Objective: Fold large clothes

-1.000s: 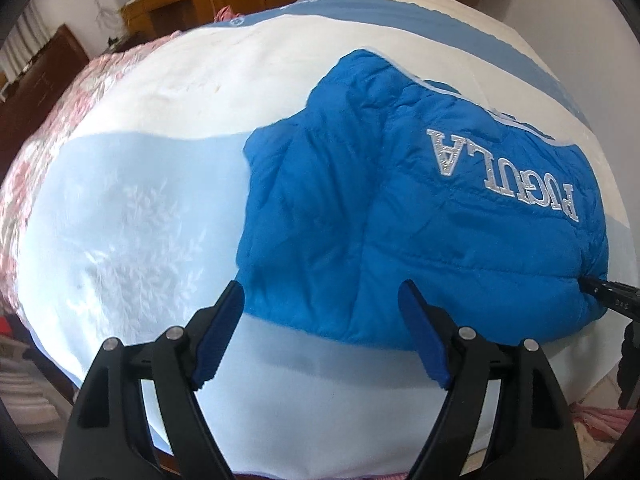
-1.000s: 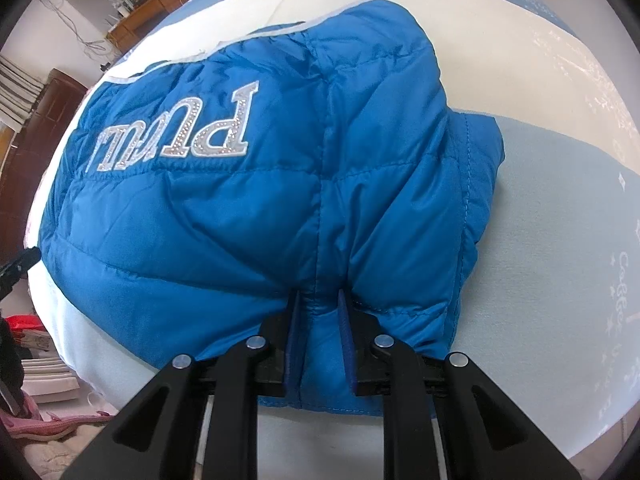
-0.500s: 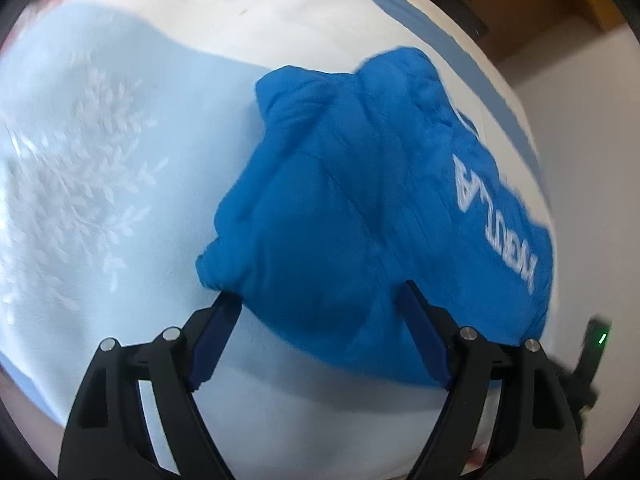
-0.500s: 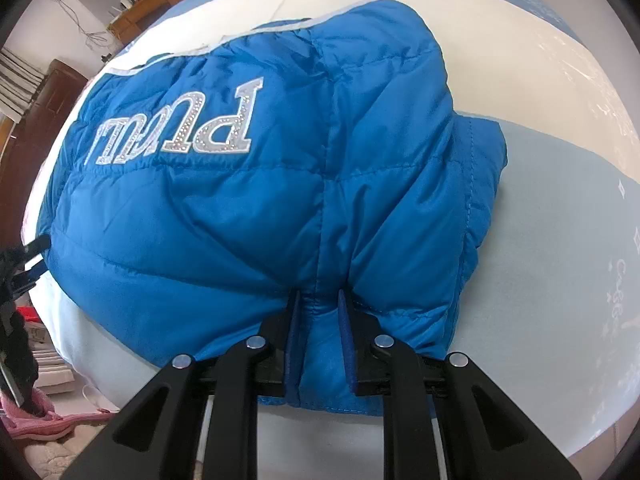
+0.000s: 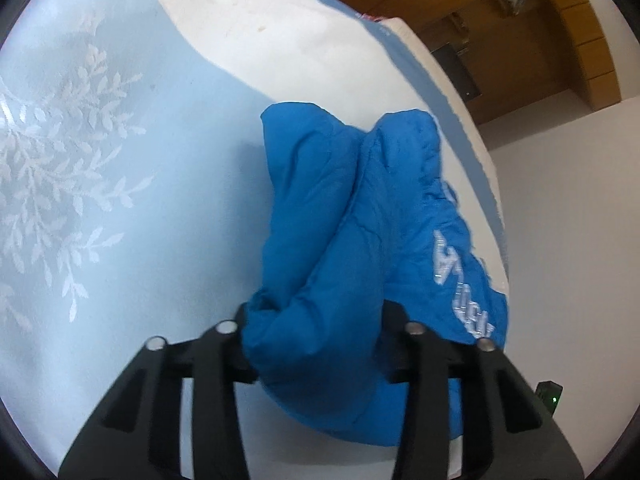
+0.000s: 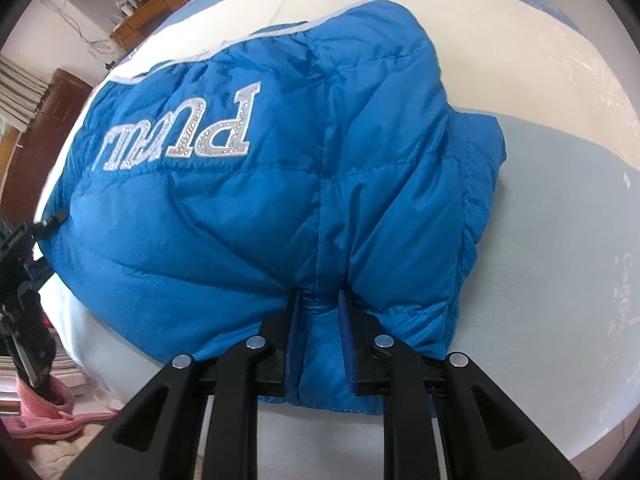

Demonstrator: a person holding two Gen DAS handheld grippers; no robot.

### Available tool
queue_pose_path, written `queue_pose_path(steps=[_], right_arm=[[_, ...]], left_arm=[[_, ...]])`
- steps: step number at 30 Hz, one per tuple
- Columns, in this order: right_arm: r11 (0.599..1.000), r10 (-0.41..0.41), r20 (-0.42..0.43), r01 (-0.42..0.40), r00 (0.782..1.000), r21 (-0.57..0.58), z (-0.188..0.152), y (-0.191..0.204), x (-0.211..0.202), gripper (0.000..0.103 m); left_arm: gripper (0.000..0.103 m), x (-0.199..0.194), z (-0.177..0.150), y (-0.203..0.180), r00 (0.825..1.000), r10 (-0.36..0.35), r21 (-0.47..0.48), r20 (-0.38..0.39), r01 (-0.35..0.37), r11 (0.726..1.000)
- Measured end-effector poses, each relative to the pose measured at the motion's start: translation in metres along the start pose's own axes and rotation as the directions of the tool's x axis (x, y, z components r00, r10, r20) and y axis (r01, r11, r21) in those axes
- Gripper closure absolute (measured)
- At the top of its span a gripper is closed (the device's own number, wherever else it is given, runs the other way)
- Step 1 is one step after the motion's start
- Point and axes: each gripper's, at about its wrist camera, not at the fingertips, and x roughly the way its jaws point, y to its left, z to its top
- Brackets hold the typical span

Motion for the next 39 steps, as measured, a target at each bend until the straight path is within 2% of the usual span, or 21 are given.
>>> queue_pose_path(steps=[4,6,8,12,15,18,21,23,25,27,31,33,36,39], right_arm=[[1.0,-0.021,-0.005,0.021,1.0,0.011,-0.005,-0.008,-0.014,0.085],[1.0,-0.006,-0.009,0.006,1.0,0.03,-0.007,-0.015,-0.015,0.085],[0.999,0.005,-0.021,-0.004,1.0,0.052,-0.008,-0.022,-0.009,0.09],[0.998,0.022,-0.014,-0.021,1.0,0.059,-0.006,-0.028,0.005,0.09],[0.998,0.025,-0.004,-0.025,1.0,0.054,-0.008,-0.029,0.007,0.09],[0.996,0.043,-0.009,-0.042,0.999,0.074,-0.009,-0.034,0.005,0.09],[0.997,0.033,0.002,-0.033,0.999,0.069,-0.009,-0.036,-0.011,0.085],[0.999,0.004,0.043,-0.005,0.999,0.032,-0.011,-0.036,-0.031,0.075],[0.999,-0.034,0.09,0.034,0.995,0.005,-0.014,-0.035,-0.052,0.073],[1.0,-0.031,0.126,0.03,0.992,0.009,-0.015,-0.04,-0.073,0.073],[0.999,-0.038,0.178,0.035,0.983,0.02,-0.019,-0.048,-0.104,0.072],[0.999,-0.036,0.2,0.032,0.979,0.024,-0.024,-0.055,-0.117,0.071],[0.999,-0.042,0.218,0.036,0.975,0.031,-0.03,-0.051,-0.122,0.07],[0.998,-0.044,0.23,0.034,0.972,0.046,-0.036,-0.05,-0.123,0.07]], left_arm=[[0.069,-0.01,-0.006,-0.004,1.0,0.011,0.032,0.006,-0.011,0.999],[0.069,-0.004,-0.006,0.005,1.0,0.019,0.016,-0.008,-0.018,1.0],[0.068,0.006,-0.004,0.002,0.999,0.025,0.009,-0.02,-0.025,1.0],[0.063,0.016,-0.004,0.0,0.997,0.075,0.058,-0.018,-0.073,0.996],[0.062,0.024,-0.003,-0.002,0.997,0.068,0.031,-0.033,-0.067,0.997],[0.066,0.023,0.0,-0.008,0.997,0.066,0.018,-0.034,-0.066,0.998],[0.071,0.008,0.0,-0.018,0.997,0.08,0.063,-0.006,-0.079,0.995],[0.072,-0.003,-0.001,-0.032,0.996,0.087,0.108,0.02,-0.088,0.99],[0.073,-0.013,-0.003,-0.053,0.994,0.096,0.169,0.052,-0.104,0.98],[0.074,-0.023,-0.007,-0.074,0.992,0.094,0.229,0.082,-0.111,0.967],[0.074,-0.04,-0.019,-0.133,0.991,0.046,0.365,0.126,-0.09,0.927],[0.074,-0.044,-0.024,-0.156,0.992,0.02,0.408,0.127,-0.071,0.91],[0.074,-0.044,-0.04,-0.202,0.992,0.003,0.502,0.127,-0.067,0.862],[0.074,-0.034,-0.053,-0.239,0.995,-0.022,0.566,0.093,-0.035,0.824]])
